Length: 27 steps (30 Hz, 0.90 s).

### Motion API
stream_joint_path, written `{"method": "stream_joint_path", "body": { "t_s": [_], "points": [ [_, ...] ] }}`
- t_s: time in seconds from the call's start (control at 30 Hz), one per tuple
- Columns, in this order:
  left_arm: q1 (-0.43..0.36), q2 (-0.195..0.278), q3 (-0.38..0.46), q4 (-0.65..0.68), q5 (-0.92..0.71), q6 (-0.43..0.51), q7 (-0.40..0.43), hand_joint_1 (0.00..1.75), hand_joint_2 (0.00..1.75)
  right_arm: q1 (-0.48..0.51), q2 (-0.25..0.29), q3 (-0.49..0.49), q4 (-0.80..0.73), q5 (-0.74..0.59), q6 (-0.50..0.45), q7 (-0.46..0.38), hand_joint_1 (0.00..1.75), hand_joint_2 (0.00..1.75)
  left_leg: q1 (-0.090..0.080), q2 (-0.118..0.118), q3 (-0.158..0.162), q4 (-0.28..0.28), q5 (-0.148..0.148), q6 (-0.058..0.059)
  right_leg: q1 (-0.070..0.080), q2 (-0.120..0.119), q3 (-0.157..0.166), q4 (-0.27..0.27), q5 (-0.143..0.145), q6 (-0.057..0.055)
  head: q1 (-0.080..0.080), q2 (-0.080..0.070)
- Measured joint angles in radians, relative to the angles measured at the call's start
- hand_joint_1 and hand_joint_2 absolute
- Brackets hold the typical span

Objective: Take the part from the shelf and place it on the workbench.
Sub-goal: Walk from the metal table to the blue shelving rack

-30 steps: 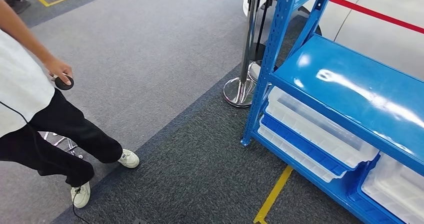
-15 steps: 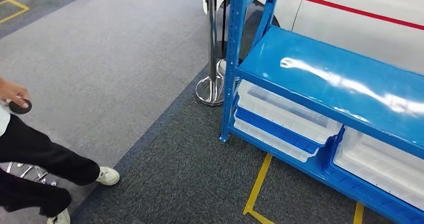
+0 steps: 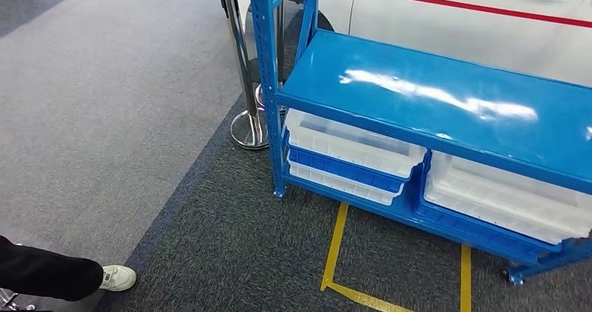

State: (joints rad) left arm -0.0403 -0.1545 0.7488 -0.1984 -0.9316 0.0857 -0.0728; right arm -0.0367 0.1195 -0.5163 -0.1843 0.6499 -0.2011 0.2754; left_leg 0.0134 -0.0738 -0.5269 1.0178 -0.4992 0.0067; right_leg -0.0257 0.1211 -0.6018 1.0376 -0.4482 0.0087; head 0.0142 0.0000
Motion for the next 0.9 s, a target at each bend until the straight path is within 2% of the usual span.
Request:
{"method": "stream_joint_path", "body": {
  "t_s": [0.07, 0.1, 0.13, 0.2, 0.23, 0.27, 0.3, 0.33, 0.4, 0.43, 0.47, 0.5, 0.57, 0.6, 0.63, 0.7, 0.73, 0.77, 0.8, 0.83, 0.9],
  "points": [
    [-0.002, -0.001, 0.001, 0.0, 0.0, 0.0, 0.0, 0.0, 0.0, 0.004, -0.001, -0.003, 0.0, 0.0, 0.0, 0.0, 0.0, 0.0, 0.0, 0.022, 0.005, -0.011, 0.007, 0.009, -0.003, 0.013, -0.005, -0.003, 0.005, 0.015, 0.0, 0.0],
    [-0.003, -0.001, 0.001, 0.0, 0.0, 0.0, 0.0, 0.0, 0.0, 0.006, -0.002, -0.004, 0.0, 0.0, -0.001, 0.0, 0.0, 0.0, 0.003, 0.035, 0.008, -0.018, 0.012, 0.017, -0.001, -0.003, -0.01, 0.007, -0.003, 0.02, 0.002, 0.0],
    [-0.003, -0.002, 0.002, 0.0, 0.0, 0.0, -0.001, 0.0, 0.0, 0.006, -0.002, -0.005, 0.0, 0.001, -0.001, 0.0, 0.0, 0.0, 0.005, 0.048, 0.01, -0.026, 0.018, 0.024, 0.002, -0.03, -0.024, 0.035, -0.023, 0.024, 0.004, 0.0],
    [-0.001, -0.002, 0.002, 0.0, 0.0, 0.0, -0.001, 0.0, 0.0, 0.003, -0.002, -0.006, 0.0, 0.002, -0.002, 0.0, 0.0, 0.0, 0.003, 0.076, 0.009, -0.031, 0.023, 0.032, 0.004, -0.092, -0.073, 0.142, -0.088, 0.028, 0.008, 0.0],
    [0.001, -0.003, 0.003, 0.0, -0.001, -0.001, -0.001, 0.0, 0.0, 0.002, -0.002, -0.006, 0.0, 0.003, -0.002, 0.0, 0.0, 0.0, 0.0, 0.091, 0.008, -0.03, 0.023, 0.033, 0.004, -0.106, -0.1, 0.203, -0.117, 0.031, 0.008, 0.0],
    [0.002, -0.003, 0.003, 0.0, -0.001, -0.002, -0.002, 0.0, 0.0, 0.002, -0.002, -0.006, 0.0, 0.005, -0.002, 0.0, 0.0, 0.0, -0.001, 0.106, 0.008, -0.029, 0.022, 0.032, 0.003, -0.112, -0.117, 0.243, -0.131, 0.032, 0.008, 0.0],
    [0.002, -0.003, 0.003, 0.0, -0.002, -0.002, -0.002, 0.0, 0.0, 0.002, -0.002, -0.007, 0.0, 0.007, -0.002, -0.001, 0.0, 0.0, -0.002, 0.12, 0.008, -0.029, 0.02, 0.031, 0.003, -0.116, -0.116, 0.25, -0.125, 0.032, 0.008, 0.0],
    [0.0, -0.003, 0.003, 0.0, -0.003, -0.003, -0.004, 0.0, 0.0, 0.003, -0.003, -0.007, 0.0, 0.009, -0.002, -0.001, 0.0, 0.0, -0.003, 0.134, 0.009, -0.028, 0.019, 0.03, 0.003, -0.122, -0.094, 0.217, -0.102, 0.031, 0.008, 0.0],
    [-0.002, -0.004, 0.004, 0.0, -0.004, -0.003, -0.005, 0.0, 0.0, 0.003, -0.003, -0.009, 0.0, 0.011, -0.003, -0.002, 0.0, 0.0, -0.004, 0.157, 0.015, -0.028, 0.014, 0.023, 0.007, -0.153, -0.015, 0.084, -0.046, 0.022, 0.008, 0.0],
    [-0.002, -0.005, 0.004, 0.0, -0.005, -0.003, -0.006, 0.0, 0.0, 0.002, -0.004, -0.009, 0.0, 0.011, -0.004, -0.003, 0.0, 0.0, -0.006, 0.166, 0.017, -0.026, 0.01, 0.017, 0.01, -0.169, 0.015, 0.028, -0.028, 0.016, 0.007, 0.0],
    [-0.003, -0.005, 0.004, 0.0, -0.006, -0.003, -0.007, 0.0, 0.0, 0.001, -0.004, -0.01, 0.0, 0.012, -0.004, -0.004, 0.0, 0.0, -0.009, 0.174, 0.019, -0.025, 0.007, 0.011, 0.013, -0.179, 0.031, -0.004, -0.022, 0.009, 0.007, 0.0],
    [-0.005, -0.005, 0.004, 0.0, -0.007, -0.003, -0.008, 0.0, 0.0, 0.001, -0.004, -0.011, 0.0, 0.013, -0.004, -0.006, 0.0, 0.0, -0.011, 0.182, 0.022, -0.025, 0.004, 0.006, 0.017, -0.18, 0.033, -0.013, -0.023, 0.002, 0.006, 0.0],
    [-0.01, -0.005, 0.004, 0.0, -0.012, -0.003, -0.01, 0.0, 0.0, 0.003, -0.004, -0.013, 0.0, 0.015, -0.005, -0.008, 0.0, 0.0, -0.01, 0.193, 0.029, -0.025, -0.001, -0.006, 0.015, -0.159, 0.031, -0.015, -0.019, -0.01, 0.006, 0.0],
    [-0.012, -0.005, 0.004, 0.0, -0.013, -0.003, -0.011, 0.0, 0.0, 0.003, -0.003, -0.014, 0.0, 0.016, -0.005, -0.009, 0.0, 0.0, -0.008, 0.181, 0.029, -0.016, -0.01, -0.011, 0.013, -0.15, 0.031, -0.018, -0.017, -0.016, 0.006, 0.0],
    [-0.012, -0.005, 0.004, 0.0, -0.014, -0.003, -0.012, 0.0, 0.0, 0.002, -0.003, -0.016, 0.0, 0.017, -0.005, -0.009, 0.0, 0.0, -0.006, 0.159, 0.021, 0.008, -0.029, -0.016, 0.01, -0.141, 0.032, -0.02, -0.013, -0.022, 0.004, 0.0],
    [-0.011, -0.005, 0.005, 0.0, -0.015, -0.002, -0.012, 0.0, 0.0, 0.0, -0.003, -0.018, 0.0, 0.018, -0.005, -0.009, 0.0, 0.0, -0.002, 0.105, -0.026, 0.116, -0.095, -0.023, 0.009, -0.121, 0.029, -0.022, -0.009, -0.031, 0.002, 0.0],
    [-0.009, -0.005, 0.005, 0.0, -0.015, -0.002, -0.012, 0.0, 0.0, -0.001, -0.003, -0.019, 0.0, 0.019, -0.005, -0.009, 0.0, 0.0, -0.002, 0.092, -0.059, 0.187, -0.126, -0.025, 0.01, -0.109, 0.027, -0.021, -0.008, -0.033, 0.002, 0.0],
    [-0.007, -0.006, 0.006, 0.0, -0.015, -0.002, -0.012, 0.0, 0.0, -0.001, -0.003, -0.021, 0.0, 0.02, -0.005, -0.009, 0.0, 0.0, -0.002, 0.087, -0.088, 0.243, -0.143, -0.025, 0.011, -0.095, 0.025, -0.02, -0.008, -0.034, 0.002, 0.0],
    [-0.005, -0.006, 0.006, 0.0, -0.015, -0.002, -0.012, 0.0, 0.0, 0.0, -0.003, -0.022, 0.0, 0.021, -0.006, -0.01, 0.0, 0.0, -0.002, 0.085, -0.102, 0.267, -0.139, -0.024, 0.012, -0.08, 0.024, -0.018, -0.008, -0.034, 0.001, 0.0],
    [-0.003, -0.006, 0.006, 0.0, -0.015, -0.002, -0.012, 0.0, 0.0, 0.0, -0.003, -0.022, 0.0, 0.025, -0.009, -0.011, 0.0, 0.0, -0.002, 0.084, -0.098, 0.25, -0.113, -0.021, 0.013, -0.067, 0.024, -0.016, -0.008, -0.034, 0.001, 0.0],
    [-0.003, -0.005, 0.008, 0.0, -0.016, -0.001, -0.012, 0.0, 0.0, 0.0, -0.003, -0.023, 0.0, 0.039, -0.023, -0.012, 0.0, 0.0, -0.003, 0.077, -0.053, 0.129, -0.032, -0.009, 0.014, -0.046, 0.027, -0.013, -0.01, -0.034, 0.001, 0.0]
  ]
}}
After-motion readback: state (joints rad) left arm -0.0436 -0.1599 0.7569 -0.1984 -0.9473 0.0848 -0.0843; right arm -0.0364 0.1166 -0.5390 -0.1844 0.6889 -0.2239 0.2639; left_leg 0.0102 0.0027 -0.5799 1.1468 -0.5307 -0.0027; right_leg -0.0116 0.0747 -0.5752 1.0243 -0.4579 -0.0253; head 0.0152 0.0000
